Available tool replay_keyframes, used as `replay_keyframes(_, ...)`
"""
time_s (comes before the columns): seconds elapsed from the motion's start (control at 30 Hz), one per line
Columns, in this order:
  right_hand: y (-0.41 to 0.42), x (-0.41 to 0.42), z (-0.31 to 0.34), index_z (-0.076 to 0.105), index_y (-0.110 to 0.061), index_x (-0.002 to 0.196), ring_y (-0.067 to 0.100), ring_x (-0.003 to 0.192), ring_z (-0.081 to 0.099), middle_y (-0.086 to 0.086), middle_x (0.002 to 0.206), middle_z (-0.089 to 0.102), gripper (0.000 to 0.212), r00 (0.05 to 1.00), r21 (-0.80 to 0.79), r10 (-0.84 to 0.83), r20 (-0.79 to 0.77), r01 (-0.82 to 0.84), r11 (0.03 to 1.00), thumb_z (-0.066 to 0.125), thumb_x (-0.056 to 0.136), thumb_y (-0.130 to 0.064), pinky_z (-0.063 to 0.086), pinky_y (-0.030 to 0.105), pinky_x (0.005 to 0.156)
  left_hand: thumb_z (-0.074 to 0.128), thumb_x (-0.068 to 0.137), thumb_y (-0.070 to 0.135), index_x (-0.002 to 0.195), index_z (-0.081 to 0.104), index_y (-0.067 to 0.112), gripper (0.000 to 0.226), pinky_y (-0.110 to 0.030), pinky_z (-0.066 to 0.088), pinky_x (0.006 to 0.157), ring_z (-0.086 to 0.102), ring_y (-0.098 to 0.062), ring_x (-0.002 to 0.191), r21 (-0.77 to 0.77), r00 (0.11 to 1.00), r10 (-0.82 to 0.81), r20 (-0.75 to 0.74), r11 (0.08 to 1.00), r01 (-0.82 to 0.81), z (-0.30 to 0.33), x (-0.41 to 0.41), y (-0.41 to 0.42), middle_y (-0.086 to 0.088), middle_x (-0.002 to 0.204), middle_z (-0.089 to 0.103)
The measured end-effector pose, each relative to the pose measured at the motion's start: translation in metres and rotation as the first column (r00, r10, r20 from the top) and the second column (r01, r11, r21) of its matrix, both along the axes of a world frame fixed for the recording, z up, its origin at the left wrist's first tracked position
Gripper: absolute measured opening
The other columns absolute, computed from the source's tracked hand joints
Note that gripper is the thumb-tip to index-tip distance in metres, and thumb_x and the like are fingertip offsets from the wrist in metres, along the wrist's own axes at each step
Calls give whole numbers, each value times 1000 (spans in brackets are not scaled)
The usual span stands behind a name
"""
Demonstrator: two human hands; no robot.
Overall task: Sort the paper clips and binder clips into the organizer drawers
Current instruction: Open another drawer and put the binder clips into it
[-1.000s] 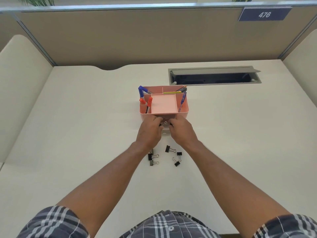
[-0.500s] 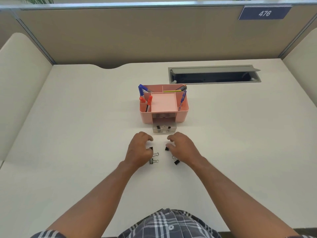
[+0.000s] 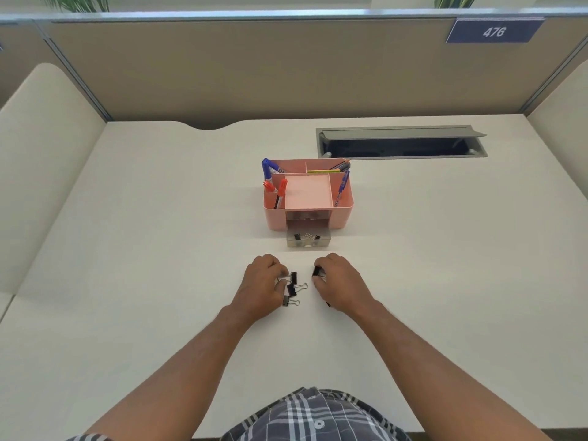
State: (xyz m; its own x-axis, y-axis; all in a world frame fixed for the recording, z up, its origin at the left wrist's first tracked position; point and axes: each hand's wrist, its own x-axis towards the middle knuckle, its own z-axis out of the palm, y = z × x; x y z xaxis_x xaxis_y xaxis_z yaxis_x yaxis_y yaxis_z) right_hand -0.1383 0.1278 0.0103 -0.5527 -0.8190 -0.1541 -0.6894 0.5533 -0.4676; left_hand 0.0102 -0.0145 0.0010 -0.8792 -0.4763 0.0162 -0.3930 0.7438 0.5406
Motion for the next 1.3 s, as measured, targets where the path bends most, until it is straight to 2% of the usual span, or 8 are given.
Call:
replay_keyframes(0.17,1,-3,4,60,-17,110,21,100,57,0,108,60,23,999,-9,-40,35,41,999,52,89,-24,49,35,81,62,86,6,95,68,8,11,-41,46,82,53,-26,91,-28,1000,1,5,1000,-1,-3,-4,1,-5,96,59)
replay_keyframes(0.33,-3,2,3,59,-21,112,17,99,56,-3,107,60,24,997,-48,-9,78,13,999,54,90,-27,45,30,80,58,88,8,91,63,10,6,-41,44,82,51,-26,91,-28,999,7,44,1000,-5,-3,-9,1,-3,95,57)
replay_keyframes(0.53,-16,8,2,57,-17,118,20,105,55,0,114,62,29,991,-71,38,125,-29,997,54,90,-19,47,32,87,60,89,12,111,62,11,23,-37,42,90,51,-24,101,-6,998,31,58,1000,-31,-6,-9,1,-3,107,58)
replay_keyframes(0.67,-23,11,0,56,-16,114,21,102,54,2,111,62,25,987,-69,74,144,-64,996,55,89,-16,48,35,86,60,91,16,114,66,14,24,-37,44,86,51,-24,98,-18,997,30,69,999,-29,-4,-11,1,-4,102,57)
replay_keyframes(0.93,-25,18,-12,55,-14,97,23,93,47,3,97,56,10,987,-111,161,6,-160,981,53,88,-11,42,34,76,57,92,18,94,65,15,9,-39,43,79,49,-24,90,-67,994,25,109,998,-17,-5,-20,4,-1,93,55)
replay_keyframes(1.03,-25,18,-13,55,-13,95,25,89,47,4,93,56,8,986,-128,164,-36,-168,978,52,88,-10,42,34,74,57,91,16,95,65,15,9,-38,43,77,49,-25,89,-72,995,22,95,997,-15,-7,-20,5,-1,94,56)
replay_keyframes(1.17,-22,15,-14,58,-11,103,26,92,49,6,97,59,14,986,-173,159,-47,-164,971,54,89,-12,42,32,77,56,93,19,107,65,15,17,-38,43,81,50,-25,94,-68,996,0,85,998,6,-7,-21,4,-2,100,58)
replay_keyframes(1.3,-20,10,-6,60,-11,104,25,94,53,5,98,62,14,985,-243,161,-60,-171,955,57,90,-14,42,29,78,56,95,16,104,65,11,14,-34,45,80,53,-24,95,-25,1000,15,1,1000,-15,-4,-20,3,-5,99,59)
